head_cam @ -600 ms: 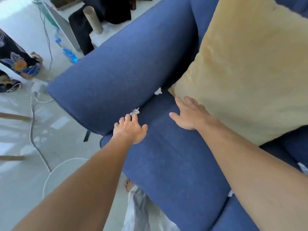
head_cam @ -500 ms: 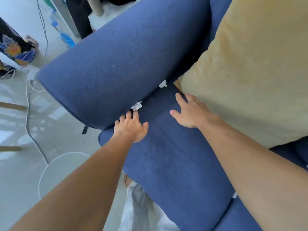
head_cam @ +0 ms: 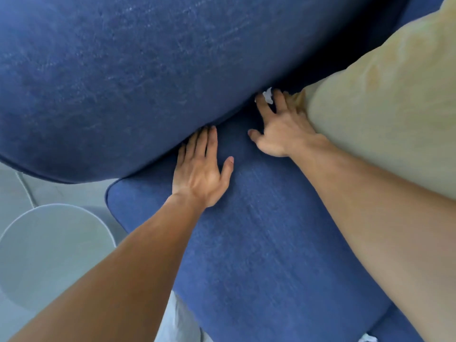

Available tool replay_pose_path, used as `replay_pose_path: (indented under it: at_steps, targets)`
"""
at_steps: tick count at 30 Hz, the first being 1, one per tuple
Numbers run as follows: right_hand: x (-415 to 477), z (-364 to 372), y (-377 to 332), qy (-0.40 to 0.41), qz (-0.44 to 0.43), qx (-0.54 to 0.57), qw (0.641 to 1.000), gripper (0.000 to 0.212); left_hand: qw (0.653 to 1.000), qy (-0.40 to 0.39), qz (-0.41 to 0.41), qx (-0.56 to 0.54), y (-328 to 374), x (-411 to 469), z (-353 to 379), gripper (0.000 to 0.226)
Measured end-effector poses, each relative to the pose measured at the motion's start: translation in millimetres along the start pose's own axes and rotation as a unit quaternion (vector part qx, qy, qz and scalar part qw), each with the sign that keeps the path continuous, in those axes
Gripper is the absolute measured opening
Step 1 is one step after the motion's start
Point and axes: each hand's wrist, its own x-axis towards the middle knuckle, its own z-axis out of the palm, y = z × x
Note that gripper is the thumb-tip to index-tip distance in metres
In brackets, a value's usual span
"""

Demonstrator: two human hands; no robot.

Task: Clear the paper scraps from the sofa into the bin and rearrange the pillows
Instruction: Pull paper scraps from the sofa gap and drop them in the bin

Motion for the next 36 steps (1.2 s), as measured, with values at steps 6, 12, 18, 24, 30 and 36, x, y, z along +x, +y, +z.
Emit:
replay_pose_path:
  at_steps: [6, 12, 18, 24, 30, 36]
  targets:
    - [19, 33, 13, 0.021, -0.027, -0.021, 0.999, 0.087, 0.999, 0.024, -0.034, 0.007, 0, 3, 20, 0.083]
    - [32, 20, 7, 0.013, -0.04, -0.096, 0.995, 0.088, 0.995, -0.002, -0.07, 0.073, 6, 9, 14, 0.088]
    - [43, 6, 13, -0.07, -0.057, -0.078, 0.993, 0.095, 0.996, -0.009, -0.079, 0.026, 8, 8, 13, 0.091]
    - [50, -8, 15, -0.119, -0.087, -0.116, 0.982, 0.107, 0.995, -0.03, -0.077, 0.056, 0, 17, -1, 0.088]
    - [63, -8, 9, -0.146, -0.081, -0.128, 0.978, 0.129, 0.994, -0.097, -0.04, 0.028, -4, 23, -3, 0.1]
    - [71, -10, 7, -0.166, -0.084, -0.099, 0.978, 0.123, 0.965, -0.248, -0.084, -0.021, -10, 47, -15, 0.133]
